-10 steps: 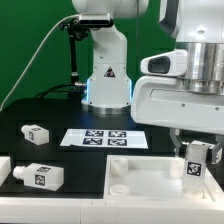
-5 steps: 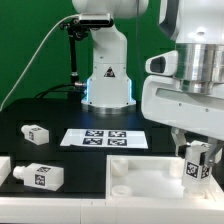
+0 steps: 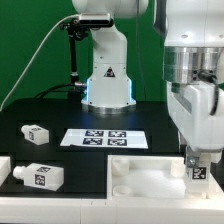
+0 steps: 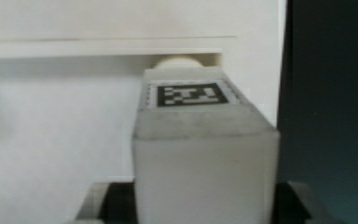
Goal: Assemble one leg
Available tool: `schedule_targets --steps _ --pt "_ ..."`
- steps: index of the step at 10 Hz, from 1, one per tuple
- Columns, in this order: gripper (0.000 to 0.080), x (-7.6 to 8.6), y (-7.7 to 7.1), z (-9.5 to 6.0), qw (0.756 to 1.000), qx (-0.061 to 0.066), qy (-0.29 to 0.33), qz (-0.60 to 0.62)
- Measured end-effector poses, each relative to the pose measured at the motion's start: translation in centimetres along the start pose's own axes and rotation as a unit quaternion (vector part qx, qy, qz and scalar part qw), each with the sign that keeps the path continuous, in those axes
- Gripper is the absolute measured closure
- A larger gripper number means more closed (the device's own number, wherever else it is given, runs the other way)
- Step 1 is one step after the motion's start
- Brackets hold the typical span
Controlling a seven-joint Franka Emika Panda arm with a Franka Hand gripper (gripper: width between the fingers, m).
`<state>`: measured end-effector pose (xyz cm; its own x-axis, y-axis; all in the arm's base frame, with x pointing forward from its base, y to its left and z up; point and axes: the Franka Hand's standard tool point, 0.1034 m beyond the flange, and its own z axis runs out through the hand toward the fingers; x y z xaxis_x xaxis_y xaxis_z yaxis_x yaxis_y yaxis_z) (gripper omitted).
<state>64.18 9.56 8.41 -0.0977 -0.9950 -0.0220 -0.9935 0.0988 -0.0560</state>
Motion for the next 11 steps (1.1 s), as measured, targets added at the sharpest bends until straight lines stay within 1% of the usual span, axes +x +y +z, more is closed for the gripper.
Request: schedule_targets --steps 1,2,3,4,5,6,7,8,9,11 --pt "0.0512 0.0 0.1 0.0 1.0 -0.002 0.0 0.023" --pt "0.0512 0.0 0.1 0.0 1.0 -0.002 0.0 0.006" --pt "0.0424 -0.1 0.2 0.0 1.0 -0.005 0.003 -0.02" --pt "0.0285 -0.5 0.9 -0.2 0.995 -0.033 0.024 -0.088" --pt "0.0193 -1.1 0.7 -0.6 0.983 -0.038 0.021 -0.176" --pt "0.0193 -1.4 0.8 -0.6 0.965 -0.04 0.016 -0.26" --pt "0.016 -2.0 1.1 -0.4 0.944 -0.043 0.01 -0.326" --pt "0.016 -2.7 1.4 -0.4 0.937 -0.044 0.009 -0.347" --pt "0.0151 -2.4 1.3 -0.4 0.921 -0.044 0.008 -0.388" --pt "0.0151 -2.2 1.2 -0.4 0.898 -0.045 0.007 -0.437"
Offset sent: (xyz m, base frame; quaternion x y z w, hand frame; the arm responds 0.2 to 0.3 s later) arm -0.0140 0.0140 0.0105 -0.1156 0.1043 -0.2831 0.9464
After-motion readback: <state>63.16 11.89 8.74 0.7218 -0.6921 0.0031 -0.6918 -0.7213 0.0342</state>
